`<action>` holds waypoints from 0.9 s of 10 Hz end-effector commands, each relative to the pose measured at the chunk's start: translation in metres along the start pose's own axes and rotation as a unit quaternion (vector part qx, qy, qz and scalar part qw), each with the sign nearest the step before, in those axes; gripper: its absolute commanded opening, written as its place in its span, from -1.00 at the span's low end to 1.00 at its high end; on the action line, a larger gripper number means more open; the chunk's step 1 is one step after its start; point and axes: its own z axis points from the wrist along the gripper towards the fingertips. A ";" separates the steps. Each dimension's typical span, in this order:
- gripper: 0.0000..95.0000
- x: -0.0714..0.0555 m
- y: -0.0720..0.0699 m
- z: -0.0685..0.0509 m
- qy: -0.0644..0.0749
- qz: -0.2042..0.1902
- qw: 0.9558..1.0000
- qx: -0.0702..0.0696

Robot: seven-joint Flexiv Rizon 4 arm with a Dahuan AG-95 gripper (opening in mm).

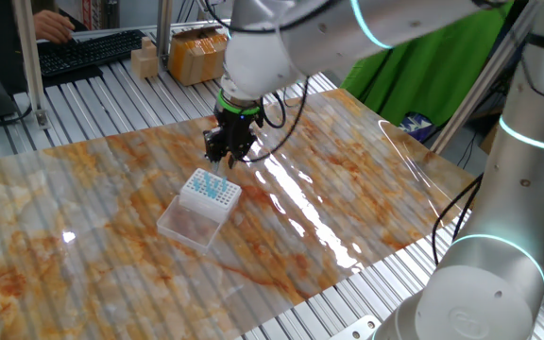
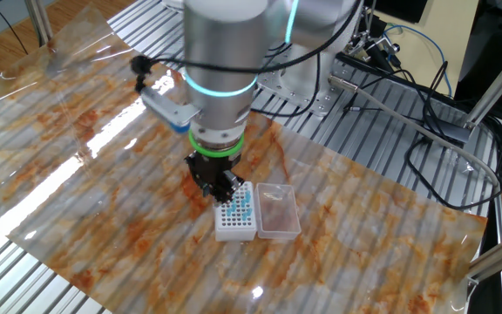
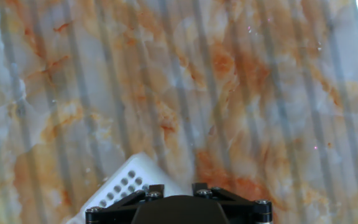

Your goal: Insert a medium pipette tip into the holder for medium pipette tips

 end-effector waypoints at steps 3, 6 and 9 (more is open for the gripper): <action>-0.60 -0.011 -0.008 0.005 0.002 -0.040 0.999 0.001; -0.60 -0.022 -0.015 0.007 0.009 -0.057 0.998 0.010; -1.00 -0.026 -0.017 0.007 0.018 -0.069 0.997 0.024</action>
